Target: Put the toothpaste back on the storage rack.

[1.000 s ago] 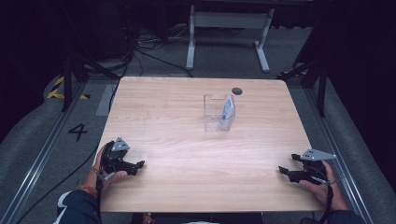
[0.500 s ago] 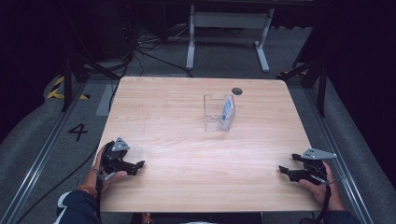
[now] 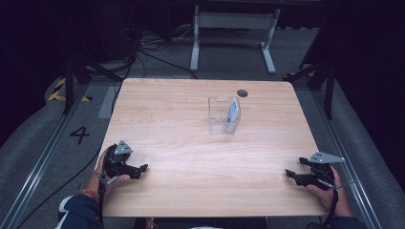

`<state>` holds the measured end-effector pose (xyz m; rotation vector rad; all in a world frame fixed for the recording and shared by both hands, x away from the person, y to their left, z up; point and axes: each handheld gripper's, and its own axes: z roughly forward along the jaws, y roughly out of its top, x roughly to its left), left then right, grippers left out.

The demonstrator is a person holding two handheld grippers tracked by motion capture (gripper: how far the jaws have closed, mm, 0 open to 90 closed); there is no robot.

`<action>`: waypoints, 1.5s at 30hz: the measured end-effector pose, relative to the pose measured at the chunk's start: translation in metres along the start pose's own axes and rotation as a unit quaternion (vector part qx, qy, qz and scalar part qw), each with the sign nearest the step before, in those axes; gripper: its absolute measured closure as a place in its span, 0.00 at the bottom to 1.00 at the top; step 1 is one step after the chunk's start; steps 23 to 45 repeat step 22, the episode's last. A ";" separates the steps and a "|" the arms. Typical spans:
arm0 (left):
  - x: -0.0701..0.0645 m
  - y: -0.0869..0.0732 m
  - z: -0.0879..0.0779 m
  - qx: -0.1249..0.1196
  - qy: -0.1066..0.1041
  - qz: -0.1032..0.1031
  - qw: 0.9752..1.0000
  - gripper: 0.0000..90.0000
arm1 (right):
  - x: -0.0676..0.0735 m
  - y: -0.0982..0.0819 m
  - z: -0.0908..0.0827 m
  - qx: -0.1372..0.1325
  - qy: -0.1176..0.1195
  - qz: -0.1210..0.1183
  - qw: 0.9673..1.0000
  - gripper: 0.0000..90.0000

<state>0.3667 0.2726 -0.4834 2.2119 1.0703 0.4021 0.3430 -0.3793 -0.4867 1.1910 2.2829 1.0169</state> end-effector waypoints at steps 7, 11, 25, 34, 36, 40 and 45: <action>0.001 0.000 0.000 0.001 0.002 0.004 1.000 0.01 | 0.000 0.000 -0.001 0.000 -0.003 0.000 1.000 0.21; 0.001 0.001 0.000 0.001 0.002 0.005 1.000 0.01 | 0.000 0.000 -0.001 0.000 -0.003 0.000 1.000 0.21; 0.000 0.001 0.000 0.000 0.003 0.002 1.000 0.00 | 0.001 -0.001 -0.001 0.000 -0.003 0.003 1.000 0.20; 0.000 0.001 0.000 0.000 0.003 0.002 1.000 0.00 | 0.001 -0.001 -0.001 0.000 -0.003 0.003 1.000 0.20; 0.000 0.001 0.000 0.000 0.003 0.002 1.000 0.00 | 0.001 -0.001 -0.001 0.000 -0.003 0.003 1.000 0.20; 0.000 0.001 0.000 0.000 0.003 0.002 1.000 0.00 | 0.001 -0.001 -0.001 0.000 -0.003 0.003 1.000 0.20; 0.000 0.001 0.000 0.000 0.003 0.002 1.000 0.00 | 0.001 -0.001 -0.001 0.000 -0.003 0.003 1.000 0.20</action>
